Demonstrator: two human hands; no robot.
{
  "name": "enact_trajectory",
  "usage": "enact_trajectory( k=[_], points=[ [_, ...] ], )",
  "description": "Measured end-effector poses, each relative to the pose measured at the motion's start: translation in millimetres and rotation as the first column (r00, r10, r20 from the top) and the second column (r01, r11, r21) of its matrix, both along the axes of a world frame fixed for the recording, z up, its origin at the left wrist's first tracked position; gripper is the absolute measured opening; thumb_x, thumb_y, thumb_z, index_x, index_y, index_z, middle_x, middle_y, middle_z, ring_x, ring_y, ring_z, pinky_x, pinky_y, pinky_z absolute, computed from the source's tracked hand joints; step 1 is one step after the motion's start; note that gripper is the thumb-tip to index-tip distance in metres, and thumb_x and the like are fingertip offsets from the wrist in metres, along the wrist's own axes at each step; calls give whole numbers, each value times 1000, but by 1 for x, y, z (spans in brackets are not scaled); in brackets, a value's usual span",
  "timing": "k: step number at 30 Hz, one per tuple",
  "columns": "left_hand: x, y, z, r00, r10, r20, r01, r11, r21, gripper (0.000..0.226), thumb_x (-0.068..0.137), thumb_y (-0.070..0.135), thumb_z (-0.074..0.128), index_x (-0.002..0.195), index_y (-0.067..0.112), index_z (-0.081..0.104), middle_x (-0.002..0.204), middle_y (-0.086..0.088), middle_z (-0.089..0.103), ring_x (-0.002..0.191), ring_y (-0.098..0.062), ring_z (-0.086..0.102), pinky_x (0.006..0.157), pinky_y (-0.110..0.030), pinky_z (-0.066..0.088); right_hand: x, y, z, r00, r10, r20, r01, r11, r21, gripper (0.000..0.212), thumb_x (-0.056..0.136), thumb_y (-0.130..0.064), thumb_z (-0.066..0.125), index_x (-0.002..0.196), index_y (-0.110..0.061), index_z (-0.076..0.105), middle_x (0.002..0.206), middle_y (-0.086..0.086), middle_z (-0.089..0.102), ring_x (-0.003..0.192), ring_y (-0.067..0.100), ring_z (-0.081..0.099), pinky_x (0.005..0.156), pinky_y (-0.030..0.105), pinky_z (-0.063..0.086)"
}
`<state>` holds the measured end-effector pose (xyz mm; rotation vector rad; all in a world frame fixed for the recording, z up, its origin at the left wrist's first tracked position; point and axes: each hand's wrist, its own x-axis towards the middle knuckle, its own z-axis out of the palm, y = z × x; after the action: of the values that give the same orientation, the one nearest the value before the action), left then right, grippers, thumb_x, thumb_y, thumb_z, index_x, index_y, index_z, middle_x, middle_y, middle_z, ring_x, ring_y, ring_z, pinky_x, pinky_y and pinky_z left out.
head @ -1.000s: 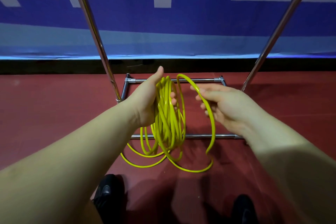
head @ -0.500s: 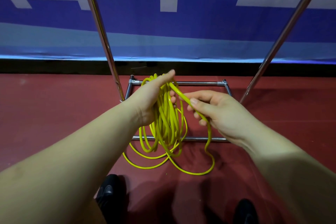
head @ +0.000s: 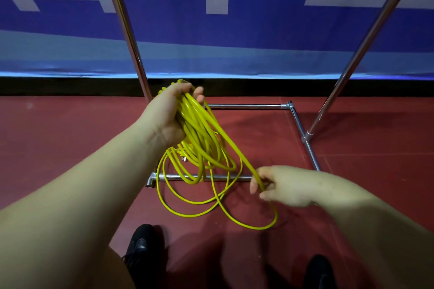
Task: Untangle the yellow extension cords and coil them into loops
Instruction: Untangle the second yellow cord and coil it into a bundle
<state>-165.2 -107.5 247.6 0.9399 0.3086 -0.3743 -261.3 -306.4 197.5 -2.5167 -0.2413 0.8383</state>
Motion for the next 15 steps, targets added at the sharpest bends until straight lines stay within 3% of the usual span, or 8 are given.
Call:
enact_trajectory(
  k=[3, 6, 8, 10, 15],
  points=[
    [-1, 5, 0, 999, 33, -18, -33, 999, -25, 18, 95, 14, 48, 80, 10, 58, 63, 2, 67, 51, -6, 63, 55, -19, 53, 7, -17, 3, 988, -55, 147, 72, 991, -113, 12, 90, -14, 55, 94, -22, 63, 75, -10, 59, 73, 10, 55, 71, 23, 45],
    [3, 15, -1, 998, 67, -17, -68, 996, -55, 22, 94, 11, 51, 74, 10, 60, 63, 4, 64, 53, -4, 60, 56, -17, 51, 11, -25, 15, 923, -368, 110, 342, 918, 203, 17, 94, -8, 49, 82, -19, 57, 76, 2, 66, 59, 13, 56, 56, 25, 52],
    [4, 20, -2, 998, 61, -19, -62, 997, -54, 21, 93, 10, 52, 74, 11, 61, 61, 5, 63, 55, -4, 59, 55, -16, 51, 11, -27, 28, 825, -564, -27, 515, 731, 448, 15, 94, -7, 49, 83, -13, 57, 73, 6, 63, 53, 12, 54, 47, 21, 53],
    [4, 20, -5, 1000, 21, 14, -21, 1000, 4, 19, 92, 10, 53, 76, 10, 61, 59, 5, 62, 55, -4, 59, 56, -17, 51, 10, -27, 39, 718, -668, -198, 631, 503, 590, 13, 94, -9, 50, 85, -10, 59, 69, 6, 64, 48, 8, 55, 44, 20, 52],
    [2, 17, -13, 989, -36, 145, 6, 979, 202, 17, 86, 7, 59, 73, 7, 69, 56, -2, 61, 51, -13, 59, 58, -29, 51, 11, -28, 53, 473, -630, -616, 778, -29, 627, 17, 92, -13, 50, 80, -8, 60, 52, -1, 65, 44, 5, 62, 39, 18, 49]
  ],
)
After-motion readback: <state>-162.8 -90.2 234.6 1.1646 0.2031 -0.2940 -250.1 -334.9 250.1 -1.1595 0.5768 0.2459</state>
